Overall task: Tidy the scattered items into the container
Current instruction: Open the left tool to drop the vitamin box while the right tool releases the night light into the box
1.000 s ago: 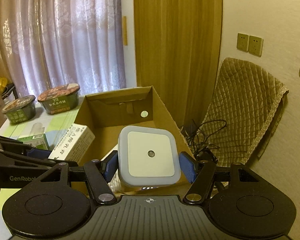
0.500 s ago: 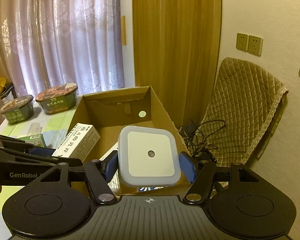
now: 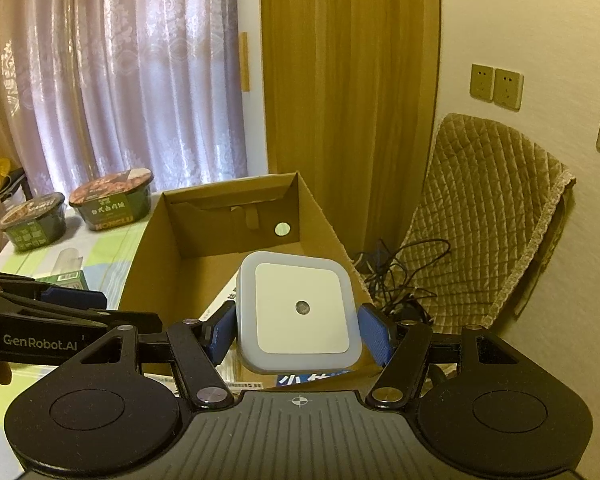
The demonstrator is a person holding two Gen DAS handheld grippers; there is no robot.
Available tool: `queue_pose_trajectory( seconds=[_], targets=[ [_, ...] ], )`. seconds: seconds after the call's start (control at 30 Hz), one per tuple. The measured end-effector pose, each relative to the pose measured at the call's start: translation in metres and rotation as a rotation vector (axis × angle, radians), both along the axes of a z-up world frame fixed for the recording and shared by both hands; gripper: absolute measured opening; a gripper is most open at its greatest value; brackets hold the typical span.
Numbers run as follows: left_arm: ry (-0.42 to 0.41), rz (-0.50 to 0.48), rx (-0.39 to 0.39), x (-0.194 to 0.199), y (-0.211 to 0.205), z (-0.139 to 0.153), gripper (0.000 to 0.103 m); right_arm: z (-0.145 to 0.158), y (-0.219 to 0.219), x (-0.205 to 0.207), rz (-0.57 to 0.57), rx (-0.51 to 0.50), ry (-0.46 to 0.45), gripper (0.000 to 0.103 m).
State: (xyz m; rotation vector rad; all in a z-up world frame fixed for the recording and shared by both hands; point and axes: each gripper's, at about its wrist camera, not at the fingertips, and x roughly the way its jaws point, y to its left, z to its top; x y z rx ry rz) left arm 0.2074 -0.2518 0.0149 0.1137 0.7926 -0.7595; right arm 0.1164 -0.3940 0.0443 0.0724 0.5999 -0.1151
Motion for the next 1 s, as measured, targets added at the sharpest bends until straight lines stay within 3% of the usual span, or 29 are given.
queue_pose_trajectory(
  seconds=[0.7, 0.83, 0.87, 0.9, 1.0],
  targets=[
    [0.007, 0.031, 0.026, 0.004, 0.02, -0.004, 0.063, -0.003, 0.017, 0.011, 0.047, 0.003, -0.014, 0.068],
    [0.009, 0.041, 0.027, 0.006, 0.025, -0.004, 0.063, -0.003, 0.025, 0.012, 0.056, -0.05, -0.046, 0.069],
    [0.01, 0.042, 0.029, 0.006, 0.026, -0.004, 0.063, -0.003, 0.026, 0.012, 0.056, -0.056, -0.051, 0.096],
    [0.01, 0.044, 0.03, 0.006, 0.027, -0.005, 0.063, -0.002, 0.026, 0.011, 0.055, -0.049, -0.07, 0.103],
    [0.012, 0.053, 0.036, 0.008, 0.032, -0.006, 0.063, 0.0, 0.026, 0.01, 0.048, -0.035, -0.092, 0.103]
  ],
)
